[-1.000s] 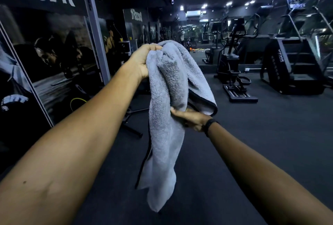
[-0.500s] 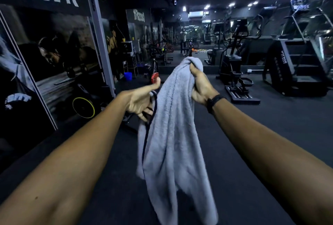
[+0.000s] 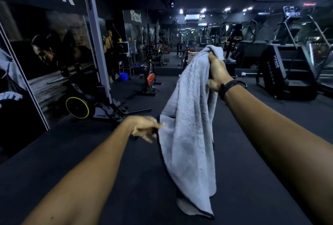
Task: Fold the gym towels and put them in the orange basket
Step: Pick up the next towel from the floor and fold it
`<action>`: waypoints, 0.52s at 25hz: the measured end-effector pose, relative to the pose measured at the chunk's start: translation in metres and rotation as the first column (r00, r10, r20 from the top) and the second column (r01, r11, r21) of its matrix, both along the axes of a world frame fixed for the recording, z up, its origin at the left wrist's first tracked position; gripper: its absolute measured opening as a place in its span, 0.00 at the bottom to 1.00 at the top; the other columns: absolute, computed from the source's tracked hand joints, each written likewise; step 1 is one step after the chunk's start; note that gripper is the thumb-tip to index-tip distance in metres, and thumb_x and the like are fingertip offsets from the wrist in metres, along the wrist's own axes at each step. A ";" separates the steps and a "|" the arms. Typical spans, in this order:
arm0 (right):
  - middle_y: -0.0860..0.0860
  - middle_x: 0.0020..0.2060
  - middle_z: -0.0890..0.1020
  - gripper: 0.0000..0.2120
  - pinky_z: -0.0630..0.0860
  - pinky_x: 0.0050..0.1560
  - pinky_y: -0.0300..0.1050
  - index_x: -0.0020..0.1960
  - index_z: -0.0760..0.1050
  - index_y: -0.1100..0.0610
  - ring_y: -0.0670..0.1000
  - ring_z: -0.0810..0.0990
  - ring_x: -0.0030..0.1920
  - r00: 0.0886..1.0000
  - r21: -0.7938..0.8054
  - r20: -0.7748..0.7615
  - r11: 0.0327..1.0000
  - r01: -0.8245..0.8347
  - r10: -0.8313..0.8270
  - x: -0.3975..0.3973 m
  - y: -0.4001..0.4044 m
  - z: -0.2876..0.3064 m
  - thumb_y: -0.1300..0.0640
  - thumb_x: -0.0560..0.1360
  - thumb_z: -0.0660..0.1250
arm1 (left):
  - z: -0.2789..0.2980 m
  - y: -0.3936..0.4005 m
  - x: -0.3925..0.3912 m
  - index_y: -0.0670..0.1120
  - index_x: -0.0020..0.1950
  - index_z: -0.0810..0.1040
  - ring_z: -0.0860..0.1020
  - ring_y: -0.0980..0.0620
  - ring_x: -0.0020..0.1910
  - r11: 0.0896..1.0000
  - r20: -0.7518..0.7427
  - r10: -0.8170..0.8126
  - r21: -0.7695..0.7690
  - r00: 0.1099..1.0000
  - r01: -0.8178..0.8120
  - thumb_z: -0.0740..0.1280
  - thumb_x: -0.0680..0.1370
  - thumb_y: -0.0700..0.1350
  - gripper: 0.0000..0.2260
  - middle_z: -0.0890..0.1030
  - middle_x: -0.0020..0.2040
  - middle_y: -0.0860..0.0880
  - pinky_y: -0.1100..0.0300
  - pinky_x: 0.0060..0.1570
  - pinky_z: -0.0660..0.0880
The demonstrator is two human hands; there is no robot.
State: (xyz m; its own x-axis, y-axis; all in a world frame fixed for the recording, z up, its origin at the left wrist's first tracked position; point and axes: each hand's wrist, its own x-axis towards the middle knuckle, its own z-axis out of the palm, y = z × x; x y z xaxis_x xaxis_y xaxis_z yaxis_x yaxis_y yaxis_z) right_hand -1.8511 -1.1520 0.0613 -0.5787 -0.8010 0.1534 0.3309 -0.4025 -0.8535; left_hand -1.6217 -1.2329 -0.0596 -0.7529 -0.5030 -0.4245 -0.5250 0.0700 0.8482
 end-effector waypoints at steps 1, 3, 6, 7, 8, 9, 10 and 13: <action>0.60 0.61 0.79 0.14 0.75 0.62 0.58 0.59 0.76 0.57 0.60 0.78 0.61 0.986 0.064 -0.137 0.993 0.103 -0.093 -0.005 0.005 0.000 0.51 0.79 0.63 | 0.007 -0.005 -0.001 0.45 0.47 0.77 0.79 0.48 0.46 0.995 -0.055 0.096 0.006 0.994 -0.096 0.63 0.80 0.49 0.09 0.82 0.46 0.46 0.42 0.61 0.73; 0.57 0.59 0.78 0.19 0.76 0.61 0.56 0.59 0.73 0.57 0.59 0.79 0.59 0.887 0.225 -0.447 0.944 0.242 -0.120 -0.022 0.013 -0.006 0.51 0.72 0.71 | 0.024 -0.015 -0.003 0.45 0.50 0.75 0.80 0.49 0.44 0.959 -0.211 0.283 0.077 0.936 -0.273 0.55 0.84 0.49 0.13 0.83 0.45 0.46 0.47 0.52 0.77; 0.53 0.52 0.75 0.36 0.82 0.45 0.50 0.57 0.68 0.56 0.55 0.79 0.49 0.621 0.657 -0.688 0.686 0.314 0.375 -0.045 0.035 -0.012 0.49 0.55 0.80 | 0.050 -0.023 -0.002 0.46 0.50 0.75 0.82 0.52 0.35 0.880 -0.446 0.476 0.239 0.758 -0.411 0.57 0.83 0.45 0.09 0.83 0.39 0.48 0.56 0.34 0.79; 0.51 0.48 0.74 0.32 0.79 0.37 0.44 0.53 0.68 0.56 0.53 0.77 0.45 0.508 0.725 -0.680 0.586 0.361 0.529 -0.047 0.043 -0.012 0.50 0.55 0.80 | 0.057 -0.027 0.001 0.46 0.52 0.76 0.83 0.53 0.36 0.879 -0.506 0.476 0.264 0.719 -0.396 0.60 0.82 0.41 0.05 0.84 0.40 0.47 0.57 0.35 0.81; 0.51 0.47 0.74 0.27 0.75 0.34 0.40 0.52 0.70 0.56 0.52 0.76 0.44 0.382 0.728 -0.680 0.517 0.451 0.626 -0.049 0.048 -0.013 0.52 0.59 0.80 | 0.062 -0.031 0.004 0.47 0.57 0.75 0.83 0.52 0.41 0.903 -0.550 0.429 0.236 0.717 -0.360 0.63 0.80 0.36 0.09 0.83 0.46 0.47 0.58 0.42 0.81; 0.52 0.50 0.76 0.25 0.73 0.36 0.39 0.54 0.72 0.58 0.54 0.76 0.46 0.240 0.644 -0.710 0.475 0.600 0.662 -0.050 0.051 -0.014 0.52 0.63 0.79 | 0.066 -0.037 0.006 0.48 0.63 0.73 0.82 0.51 0.48 0.928 -0.558 0.366 0.155 0.745 -0.340 0.64 0.77 0.32 0.17 0.81 0.53 0.47 0.56 0.51 0.80; 0.54 0.54 0.78 0.26 0.72 0.40 0.39 0.58 0.74 0.60 0.55 0.76 0.49 0.120 0.512 -0.760 0.474 0.717 0.639 -0.053 0.054 -0.017 0.51 0.65 0.78 | 0.069 -0.042 0.006 0.50 0.70 0.68 0.79 0.50 0.55 0.928 -0.531 0.333 0.040 0.779 -0.369 0.65 0.76 0.30 0.26 0.78 0.61 0.47 0.54 0.57 0.77; 0.60 0.58 0.80 0.31 0.74 0.50 0.46 0.60 0.76 0.61 0.59 0.78 0.55 0.205 0.376 -0.909 0.507 0.775 0.362 -0.066 0.057 -0.027 0.46 0.63 0.78 | 0.082 -0.055 0.010 0.54 0.78 0.56 0.76 0.45 0.60 0.730 -0.521 0.498 -0.180 0.694 -0.659 0.62 0.77 0.32 0.34 0.71 0.70 0.46 0.51 0.57 0.76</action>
State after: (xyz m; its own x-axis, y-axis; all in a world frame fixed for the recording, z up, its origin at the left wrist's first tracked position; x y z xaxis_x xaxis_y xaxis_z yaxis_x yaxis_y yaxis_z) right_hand -1.9170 -1.0950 0.0338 -0.6479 -0.7356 0.1977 -0.7543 0.5833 -0.3015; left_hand -1.6113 -1.2880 0.0225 -0.3141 -0.9407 0.1285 -0.1636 0.1869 0.9687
